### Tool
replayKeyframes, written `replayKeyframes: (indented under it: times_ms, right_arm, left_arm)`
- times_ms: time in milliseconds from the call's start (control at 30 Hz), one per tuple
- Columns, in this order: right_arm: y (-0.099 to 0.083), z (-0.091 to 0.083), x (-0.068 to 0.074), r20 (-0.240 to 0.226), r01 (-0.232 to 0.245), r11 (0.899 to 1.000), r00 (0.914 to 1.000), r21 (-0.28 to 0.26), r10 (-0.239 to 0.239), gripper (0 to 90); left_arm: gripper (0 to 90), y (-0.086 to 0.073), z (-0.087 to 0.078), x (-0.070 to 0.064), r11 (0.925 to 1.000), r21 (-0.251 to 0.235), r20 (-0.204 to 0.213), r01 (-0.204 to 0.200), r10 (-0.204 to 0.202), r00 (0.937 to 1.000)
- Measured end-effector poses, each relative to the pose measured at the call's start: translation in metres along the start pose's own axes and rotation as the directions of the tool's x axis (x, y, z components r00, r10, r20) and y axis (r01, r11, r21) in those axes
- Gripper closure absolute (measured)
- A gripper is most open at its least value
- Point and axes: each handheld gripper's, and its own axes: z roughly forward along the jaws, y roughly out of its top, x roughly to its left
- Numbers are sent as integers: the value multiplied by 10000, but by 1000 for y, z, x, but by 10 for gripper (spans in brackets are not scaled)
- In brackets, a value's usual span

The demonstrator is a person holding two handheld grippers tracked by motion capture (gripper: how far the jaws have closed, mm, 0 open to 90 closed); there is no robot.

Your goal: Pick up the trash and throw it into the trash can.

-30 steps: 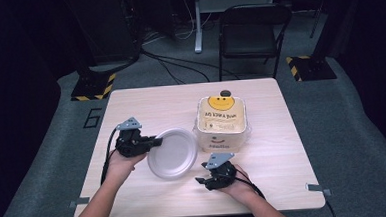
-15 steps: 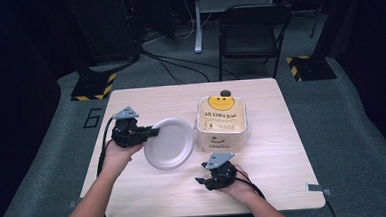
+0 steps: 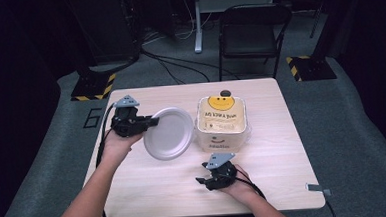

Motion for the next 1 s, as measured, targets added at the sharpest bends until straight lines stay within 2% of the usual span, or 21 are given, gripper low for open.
replayKeyframes:
  times_ms: [400,633,867,1000]
  right_arm:
    - [-1,0,1,-67,-103,9999,9999,15,104,397]
    - [-1,1,0,-106,-13,10000,9999,14,13,397]
    - [-1,0,1,-97,-227,9997,9997,-17,226,397]
    - [-1,0,0,-69,-99,9999,9999,-28,99,397]
  left_arm:
    - [817,29,-7,-4,9996,-192,-190,-215,211,9996]
    - [817,44,-12,-6,9988,-203,-378,-437,429,9984]
    - [817,57,-15,-9,9980,-220,-461,-593,582,9972]
    - [817,65,-15,-11,9979,-301,-442,-576,562,9974]
